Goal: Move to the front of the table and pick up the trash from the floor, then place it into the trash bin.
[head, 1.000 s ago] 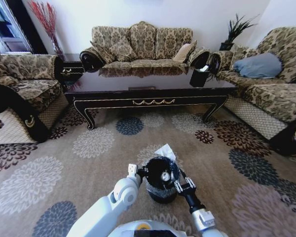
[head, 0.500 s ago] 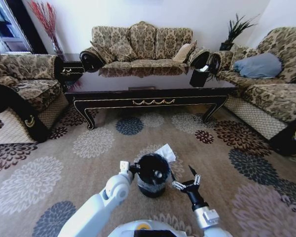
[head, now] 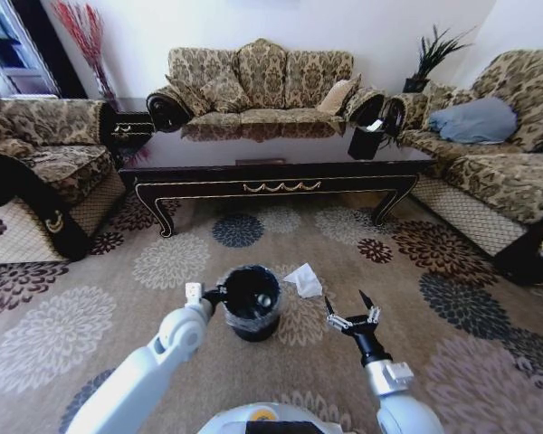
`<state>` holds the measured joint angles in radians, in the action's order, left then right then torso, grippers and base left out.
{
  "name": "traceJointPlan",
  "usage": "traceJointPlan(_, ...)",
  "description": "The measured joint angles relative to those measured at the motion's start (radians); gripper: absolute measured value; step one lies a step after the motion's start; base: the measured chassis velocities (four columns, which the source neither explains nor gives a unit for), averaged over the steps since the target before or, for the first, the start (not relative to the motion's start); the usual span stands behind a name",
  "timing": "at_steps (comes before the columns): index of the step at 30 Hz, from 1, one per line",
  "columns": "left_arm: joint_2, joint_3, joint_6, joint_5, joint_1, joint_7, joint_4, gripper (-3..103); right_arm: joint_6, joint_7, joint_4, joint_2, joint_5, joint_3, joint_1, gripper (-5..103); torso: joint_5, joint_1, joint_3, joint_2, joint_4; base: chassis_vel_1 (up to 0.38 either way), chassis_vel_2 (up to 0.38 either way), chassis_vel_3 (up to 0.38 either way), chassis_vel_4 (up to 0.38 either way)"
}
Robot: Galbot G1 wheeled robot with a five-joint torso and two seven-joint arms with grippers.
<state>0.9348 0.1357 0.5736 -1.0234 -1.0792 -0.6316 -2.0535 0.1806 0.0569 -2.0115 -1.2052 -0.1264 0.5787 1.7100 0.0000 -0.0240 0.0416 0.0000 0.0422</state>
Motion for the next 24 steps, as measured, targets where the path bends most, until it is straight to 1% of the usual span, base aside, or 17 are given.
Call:
traceJointPlan(2, -0.005, 0.009, -0.002, -0.004, -0.003, 0.002, 0.000, 4, 0.000, 0.000, 0.026, 0.010, -0.007, -0.001, -0.014, 100, 0.0001, 0.000, 0.000, 0.000, 0.0000, 0.000, 0.000, 0.000, 0.000)
traceJointPlan(3, -0.012, 0.035, -0.006, -0.009, -0.013, 0.013, 0.006, 4, -0.001, 0.000, 0.073, 0.030, -0.021, -0.010, -0.046, 100, 0.0000, 0.000, 0.000, 0.000, 0.0004, 0.000, 0.000, 0.000, 0.000)
traceJointPlan(5, -0.015, 0.066, -0.009, -0.014, -0.022, 0.020, 0.014, 4, -0.003, 0.000, 0.124, 0.047, -0.030, -0.025, -0.089, 100, -0.0001, 0.000, 0.000, 0.000, 0.0003, 0.000, 0.000, 0.000, 0.000)
traceJointPlan(7, -0.011, 0.111, -0.010, -0.046, -0.028, 0.017, 0.021, 4, -0.013, 0.000, 0.181, 0.071, -0.057, -0.052, -0.151, 100, -0.0001, 0.000, 0.000, 0.000, 0.0001, 0.000, 0.000, 0.000, 0.000)
traceJointPlan(8, -0.011, 0.111, -0.010, -0.046, -0.028, 0.017, 0.021, 4, -0.013, 0.000, 0.181, 0.071, -0.057, -0.052, -0.151, 100, -0.0001, 0.000, 0.000, 0.000, 0.0001, 0.000, 0.000, 0.000, 0.000)
traceJointPlan(10, -0.007, 0.147, -0.009, -0.075, -0.029, 0.007, 0.027, 4, -0.023, 0.000, 0.226, 0.089, -0.085, -0.075, -0.199, 100, -0.0002, 0.000, 0.000, 0.000, 0.0001, 0.000, 0.000, 0.000, 0.000)
traceJointPlan(12, -0.014, 0.195, -0.009, -0.097, -0.033, 0.006, 0.037, 4, -0.038, -0.001, 0.314, 0.116, -0.124, -0.121, -0.279, 100, -0.0001, 0.000, 0.000, 0.000, 0.0003, 0.000, 0.000, 0.000, 0.000)
traceJointPlan(13, -0.014, 0.195, -0.009, -0.097, -0.033, 0.006, 0.037, 4, -0.038, -0.001, 0.314, 0.116, -0.124, -0.121, -0.279, 100, -0.0001, 0.000, 0.000, 0.000, 0.0003, 0.000, 0.000, 0.000, 0.000)
traceJointPlan(15, -0.022, 0.218, -0.009, -0.102, -0.041, 0.013, 0.044, 4, -0.055, -0.001, 0.363, 0.127, -0.161, -0.153, -0.331, 100, 0.0000, 0.000, 0.000, 0.000, 0.0004, 0.000, 0.000, 0.000, 0.000)
traceJointPlan(17, -0.030, 0.247, -0.009, -0.101, -0.064, 0.025, 0.054, 4, -0.078, 0.002, 0.440, 0.134, -0.233, -0.206, -0.419, 100, -0.0001, 0.000, 0.000, 0.000, 0.0001, 0.000, 0.000, 0.000, 0.000)
traceJointPlan(18, -0.030, 0.247, -0.009, -0.101, -0.064, 0.025, 0.054, 4, -0.078, 0.002, 0.440, 0.134, -0.233, -0.206, -0.419, 100, -0.0001, 0.000, 0.000, 0.000, 0.0001, 0.000, 0.000, 0.000, 0.000)
traceJointPlan(22, -0.029, 0.268, -0.009, -0.094, -0.103, 0.029, 0.057, 4, -0.088, 0.002, 0.596, 0.129, -0.283, -0.300, -0.595, 100, -0.0001, 0.000, 0.000, 0.000, -0.0004, 0.000, 0.000, 0.000, 0.000)
traceJointPlan(24, -0.028, 0.268, -0.009, -0.093, -0.107, 0.029, 0.056, 4, -0.088, -0.001, 0.618, 0.127, -0.288, -0.315, -0.618, 100, -0.0001, 0.000, 0.000, 0.000, -0.0005, 0.000, 0.000, 0.000, 0.000)
